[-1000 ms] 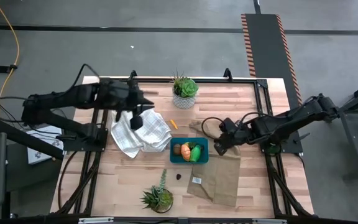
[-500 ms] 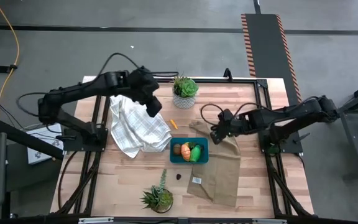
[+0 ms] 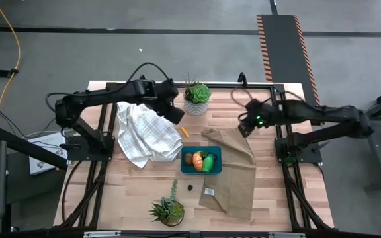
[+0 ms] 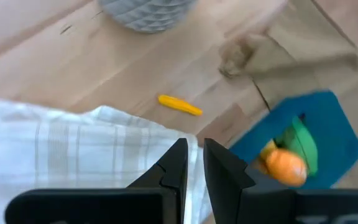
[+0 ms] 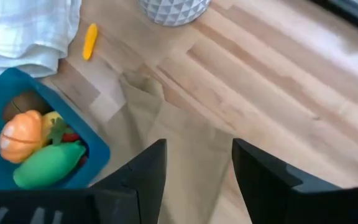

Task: Pick and placing Produce into tupperware
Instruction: Put the yellow corn into the blue bin

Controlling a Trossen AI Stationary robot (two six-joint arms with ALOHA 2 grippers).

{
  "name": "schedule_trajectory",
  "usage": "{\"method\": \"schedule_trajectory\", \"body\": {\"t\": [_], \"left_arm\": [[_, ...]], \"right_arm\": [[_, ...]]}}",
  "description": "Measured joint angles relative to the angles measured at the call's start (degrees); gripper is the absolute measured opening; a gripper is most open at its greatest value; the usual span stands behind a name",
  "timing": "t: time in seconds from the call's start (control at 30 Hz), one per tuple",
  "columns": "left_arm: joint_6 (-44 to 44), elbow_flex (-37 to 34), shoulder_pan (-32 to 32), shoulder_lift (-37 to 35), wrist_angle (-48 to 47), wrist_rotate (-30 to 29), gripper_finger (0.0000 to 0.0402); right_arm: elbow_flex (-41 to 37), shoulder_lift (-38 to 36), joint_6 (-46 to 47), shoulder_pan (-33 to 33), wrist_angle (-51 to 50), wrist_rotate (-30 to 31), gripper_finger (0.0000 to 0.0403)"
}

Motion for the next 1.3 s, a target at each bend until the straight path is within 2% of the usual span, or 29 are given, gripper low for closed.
{"method": "schedule_trajectory", "body": {"t": [0.27, 0.57, 0.77, 0.97, 1.3], "left_arm": [[-18.2, 0.0, -3.0, 3.3, 1.9, -4.1, 0.0042], [-35.8, 0.0, -6.6, 8.6, 3.2, -5.5, 0.0042], [-41.1, 0.0, -7.5, 10.9, 3.3, -2.0, 0.0042], [-43.9, 0.0, -7.7, 10.9, 3.3, -0.4, 0.0042], [-45.1, 6.3, -7.7, 11.8, 0.4, -1.6, 0.0038]], "right_arm": [[0.0, -8.6, -13.9, -5.3, -6.2, -1.1, 0.0174], [0.0, -10.0, -28.0, -9.3, -7.6, -2.4, 0.0174], [-2.2, -10.7, -30.1, -9.7, -6.0, -4.4, 0.0174], [-7.0, -11.1, -30.4, -9.7, -3.0, -10.0, 0.0174], [-13.9, -11.0, -31.5, -9.7, 1.5, -14.1, 0.0174]]}}
